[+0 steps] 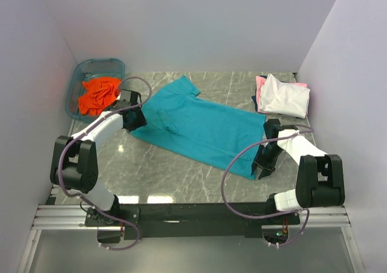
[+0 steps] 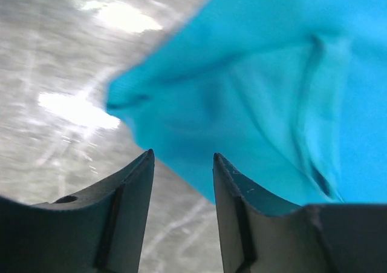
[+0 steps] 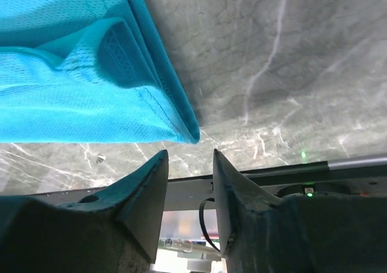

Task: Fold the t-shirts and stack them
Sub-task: Fold the tshirt

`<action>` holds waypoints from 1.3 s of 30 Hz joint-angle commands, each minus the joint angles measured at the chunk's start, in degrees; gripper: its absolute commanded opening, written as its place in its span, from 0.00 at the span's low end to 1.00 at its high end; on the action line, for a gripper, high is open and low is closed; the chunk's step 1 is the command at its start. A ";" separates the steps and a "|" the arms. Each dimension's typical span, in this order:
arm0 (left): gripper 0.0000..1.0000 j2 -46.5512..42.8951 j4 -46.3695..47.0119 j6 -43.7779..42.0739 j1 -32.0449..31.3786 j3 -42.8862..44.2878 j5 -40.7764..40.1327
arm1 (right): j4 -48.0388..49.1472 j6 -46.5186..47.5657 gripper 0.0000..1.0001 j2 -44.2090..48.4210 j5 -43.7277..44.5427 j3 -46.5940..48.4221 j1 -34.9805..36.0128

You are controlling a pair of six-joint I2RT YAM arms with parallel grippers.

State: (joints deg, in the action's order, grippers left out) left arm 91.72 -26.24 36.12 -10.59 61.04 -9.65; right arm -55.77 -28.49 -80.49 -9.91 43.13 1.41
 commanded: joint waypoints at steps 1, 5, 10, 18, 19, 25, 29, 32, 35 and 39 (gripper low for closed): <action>0.50 -3.30 -1.09 1.41 -4.17 0.40 0.61 | -2.41 -0.69 0.43 2.35 2.70 3.27 0.26; 0.51 -5.06 0.13 3.16 -7.33 -0.12 2.78 | -2.50 -0.69 0.44 3.32 2.44 6.69 0.26; 0.53 -2.78 6.19 3.26 -9.27 -1.27 11.47 | -2.06 0.10 0.44 2.97 1.30 9.07 0.44; 0.54 4.69 11.65 3.78 -9.98 0.75 19.66 | -1.27 0.45 0.44 3.67 -0.46 10.39 0.61; 0.54 5.30 12.35 3.96 -9.98 1.01 20.10 | -1.19 0.37 0.44 3.85 -0.98 10.30 0.61; 0.54 9.00 12.26 4.31 -10.15 3.48 20.11 | -1.10 0.45 0.44 4.46 -1.51 10.04 0.61; 0.55 9.96 12.79 4.57 -10.24 4.18 20.46 | -0.75 0.72 0.44 4.64 -1.87 9.69 0.52; 0.55 10.40 12.97 4.84 -10.33 4.62 20.55 | -0.83 0.80 0.44 4.46 -2.04 9.51 0.61; 0.55 10.93 13.32 4.84 -10.33 5.06 20.29 | -0.75 0.98 0.44 4.20 -2.13 9.51 0.61; 0.55 12.95 13.14 4.49 -10.33 6.46 20.46 | -0.83 1.33 0.44 3.67 -2.22 9.69 0.61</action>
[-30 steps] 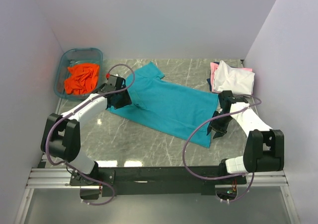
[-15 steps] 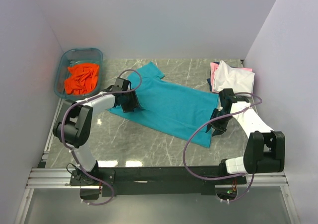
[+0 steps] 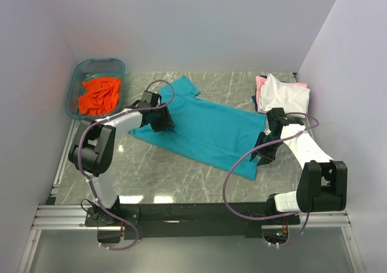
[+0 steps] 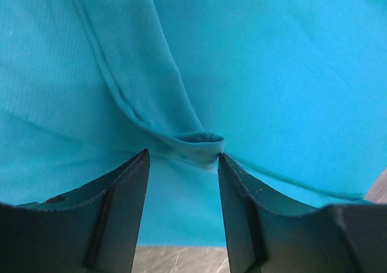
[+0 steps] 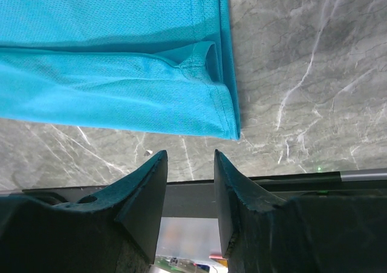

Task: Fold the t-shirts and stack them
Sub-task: Fold the tshirt

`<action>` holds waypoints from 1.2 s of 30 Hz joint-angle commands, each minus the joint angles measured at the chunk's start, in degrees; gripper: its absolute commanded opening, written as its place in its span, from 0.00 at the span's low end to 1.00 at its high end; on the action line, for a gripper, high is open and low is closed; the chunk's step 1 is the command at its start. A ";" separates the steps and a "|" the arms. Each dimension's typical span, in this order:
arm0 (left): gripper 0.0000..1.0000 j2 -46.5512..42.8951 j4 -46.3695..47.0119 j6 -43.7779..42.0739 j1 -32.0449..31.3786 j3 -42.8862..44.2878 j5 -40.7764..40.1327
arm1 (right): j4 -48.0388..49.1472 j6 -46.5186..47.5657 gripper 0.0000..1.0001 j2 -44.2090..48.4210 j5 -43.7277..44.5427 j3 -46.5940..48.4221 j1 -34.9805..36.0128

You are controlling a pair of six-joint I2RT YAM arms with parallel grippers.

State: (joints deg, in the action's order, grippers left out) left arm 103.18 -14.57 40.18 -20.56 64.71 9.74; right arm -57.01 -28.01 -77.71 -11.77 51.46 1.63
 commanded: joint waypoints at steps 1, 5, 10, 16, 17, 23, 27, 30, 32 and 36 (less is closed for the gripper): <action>0.55 1.85 1.65 0.25 -0.36 3.05 1.25 | 0.41 0.94 0.44 0.81 -0.27 1.45 0.39; 0.55 3.87 1.91 -0.46 -0.54 5.42 1.51 | 0.24 1.38 0.44 0.55 -0.18 1.62 0.39; 0.55 6.25 1.47 -1.86 -1.33 8.50 1.87 | -0.03 1.73 0.44 0.19 0.17 1.80 0.39; 0.55 8.44 0.25 -4.06 -3.08 11.84 1.60 | -0.20 2.43 0.44 -0.59 0.26 2.06 0.39; 0.55 9.05 -0.02 -4.32 -3.26 12.45 1.51 | -0.12 2.52 0.44 -0.77 0.26 2.06 0.39; 0.55 10.46 -0.72 -5.82 -5.19 14.21 1.25 | 0.15 2.70 0.44 -1.56 -0.01 2.06 0.31; 0.55 10.99 -1.34 -5.91 -6.16 15.27 1.34 | 0.24 2.61 0.44 -1.56 -0.01 2.15 0.39; 0.56 9.94 -0.81 -5.03 -6.16 15.36 1.69 | 0.41 2.61 0.44 -1.39 -0.01 2.15 0.31; 0.56 8.80 -0.81 -4.33 -6.16 16.06 1.08 | 0.50 2.61 0.44 -1.39 -0.27 2.50 0.48; 0.57 7.57 -2.48 -4.24 -6.08 18.78 -0.33 | 1.55 3.22 0.44 -2.09 -2.72 3.55 0.39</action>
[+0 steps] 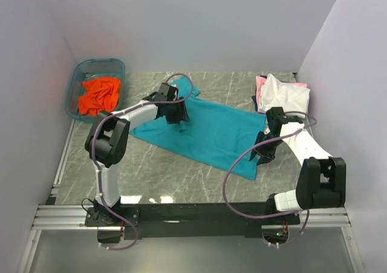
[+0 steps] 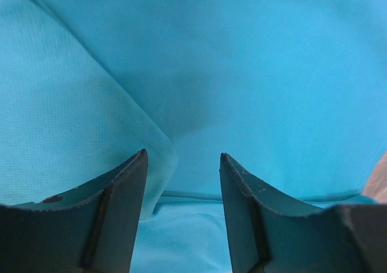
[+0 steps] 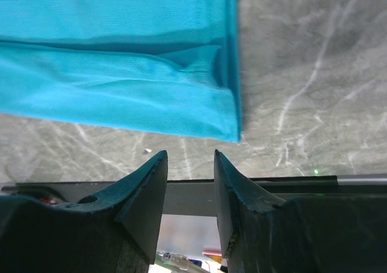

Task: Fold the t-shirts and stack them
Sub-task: Fold the tshirt

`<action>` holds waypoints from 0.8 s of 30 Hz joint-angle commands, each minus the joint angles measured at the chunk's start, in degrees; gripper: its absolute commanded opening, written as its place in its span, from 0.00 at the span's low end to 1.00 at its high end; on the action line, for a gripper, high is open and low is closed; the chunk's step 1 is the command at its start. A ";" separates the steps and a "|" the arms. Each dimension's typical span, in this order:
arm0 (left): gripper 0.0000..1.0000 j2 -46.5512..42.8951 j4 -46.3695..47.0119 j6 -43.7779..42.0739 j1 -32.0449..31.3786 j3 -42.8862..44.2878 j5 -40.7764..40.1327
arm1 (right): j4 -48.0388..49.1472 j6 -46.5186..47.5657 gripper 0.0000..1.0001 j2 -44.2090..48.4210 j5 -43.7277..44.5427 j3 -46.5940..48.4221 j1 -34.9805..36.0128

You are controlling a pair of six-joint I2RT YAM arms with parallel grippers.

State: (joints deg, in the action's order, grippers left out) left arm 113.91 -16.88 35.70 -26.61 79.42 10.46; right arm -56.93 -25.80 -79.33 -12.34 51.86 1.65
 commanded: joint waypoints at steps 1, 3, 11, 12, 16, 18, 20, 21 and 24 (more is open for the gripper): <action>0.57 -3.43 -1.04 0.07 0.07 4.51 -1.40 | 1.73 1.10 0.44 -0.65 -2.69 3.51 0.37; 0.57 -4.31 -1.66 -0.11 0.59 5.40 -2.46 | 2.34 1.46 0.43 -1.61 -3.83 3.95 0.55; 0.58 -7.03 -0.88 -0.28 5.34 0.93 -1.24 | 6.21 2.51 0.43 -8.03 -6.20 6.68 1.60; 0.58 -7.29 -0.35 -0.37 6.04 0.31 -0.36 | 7.00 2.51 0.43 -9.69 -6.29 7.03 1.95; 0.58 -7.21 1.15 -0.90 7.27 -1.81 0.35 | 8.23 2.77 0.43 -13.56 -6.56 9.40 3.35; 0.58 -5.89 0.72 -0.90 7.62 -1.98 0.18 | 8.93 2.95 0.43 -15.67 -6.30 9.93 3.88; 0.58 -4.93 0.80 -0.55 7.98 -2.77 -0.17 | 9.38 2.86 0.43 -16.90 -6.21 10.20 4.68; 0.58 -4.84 1.50 -0.55 8.24 -3.30 -0.18 | 9.81 2.86 0.43 -17.95 -6.12 9.93 4.94; 0.58 -4.84 2.82 -0.02 8.77 -5.32 -0.09 | 10.60 2.95 0.43 -19.54 -5.86 8.88 5.47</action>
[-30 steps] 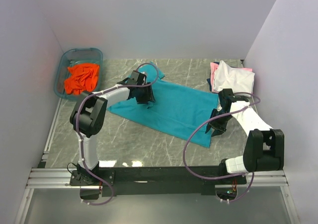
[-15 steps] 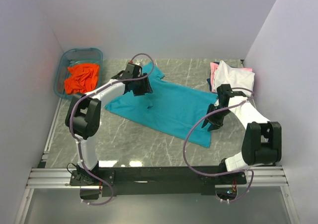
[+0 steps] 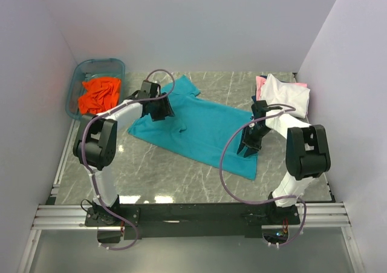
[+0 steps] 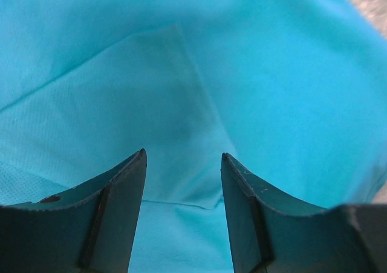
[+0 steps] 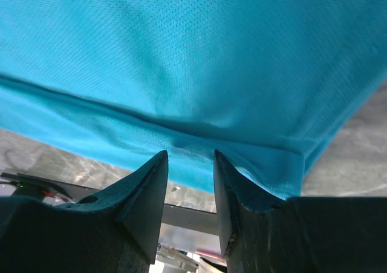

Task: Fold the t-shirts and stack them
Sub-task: Fold the tshirt

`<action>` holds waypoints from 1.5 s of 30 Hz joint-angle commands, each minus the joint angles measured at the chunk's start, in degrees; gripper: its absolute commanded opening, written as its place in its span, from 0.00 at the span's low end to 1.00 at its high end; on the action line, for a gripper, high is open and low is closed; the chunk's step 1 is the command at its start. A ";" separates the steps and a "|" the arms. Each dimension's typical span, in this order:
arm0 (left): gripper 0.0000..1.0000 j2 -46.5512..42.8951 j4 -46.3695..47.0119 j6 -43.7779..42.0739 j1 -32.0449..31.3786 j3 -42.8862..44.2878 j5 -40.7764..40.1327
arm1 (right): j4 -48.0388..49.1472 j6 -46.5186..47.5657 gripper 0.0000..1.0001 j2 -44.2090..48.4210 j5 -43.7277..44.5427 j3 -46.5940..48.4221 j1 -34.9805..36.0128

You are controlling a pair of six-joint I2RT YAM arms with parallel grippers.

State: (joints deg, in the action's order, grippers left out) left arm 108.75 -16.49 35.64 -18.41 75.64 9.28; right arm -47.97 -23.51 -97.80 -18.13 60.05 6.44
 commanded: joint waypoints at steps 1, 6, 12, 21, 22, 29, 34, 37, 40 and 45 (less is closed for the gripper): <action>0.58 0.32 2.60 0.39 0.75 -2.41 0.83 | 1.82 0.74 0.43 -1.43 0.02 0.51 0.94; 0.58 0.41 4.09 0.31 1.10 -6.10 -1.45 | 2.09 1.01 0.43 -2.75 1.95 -1.69 1.21; 0.58 -0.55 5.42 1.27 1.28 -10.86 -3.21 | 2.09 0.74 0.43 -2.84 2.75 -3.97 1.30; 0.58 -6.96 4.36 4.61 1.28 -19.11 -6.73 | 3.05 -0.13 0.43 -1.61 1.96 -7.75 2.09; 0.58 -7.41 4.10 4.96 1.28 -19.82 -7.16 | 3.05 -0.31 0.43 -1.52 1.96 -8.11 2.44; 0.58 -13.73 3.13 8.92 1.28 -26.94 -7.87 | 3.84 -1.28 0.43 1.55 2.75 -12.85 3.06; 0.58 -18.65 1.73 11.47 1.19 -32.20 -7.70 | 3.84 -1.63 0.43 3.58 3.98 -15.58 3.23; 0.58 -21.90 0.85 12.70 1.10 -35.02 -7.43 | 3.76 -1.80 0.43 4.63 4.33 -16.46 3.23; 0.58 -25.32 -0.12 14.10 0.84 -37.48 -7.34 | 3.67 -2.24 0.43 5.42 4.42 -17.07 3.32; 0.58 -29.90 -2.57 15.86 0.48 -40.38 -8.31 | 2.97 -2.86 0.43 6.65 4.86 -17.34 3.58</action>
State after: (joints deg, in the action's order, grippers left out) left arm 80.79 -13.26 50.02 -17.74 37.54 3.22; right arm -46.50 -27.18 -91.55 -21.67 45.10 9.28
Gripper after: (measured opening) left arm 0.577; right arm 0.426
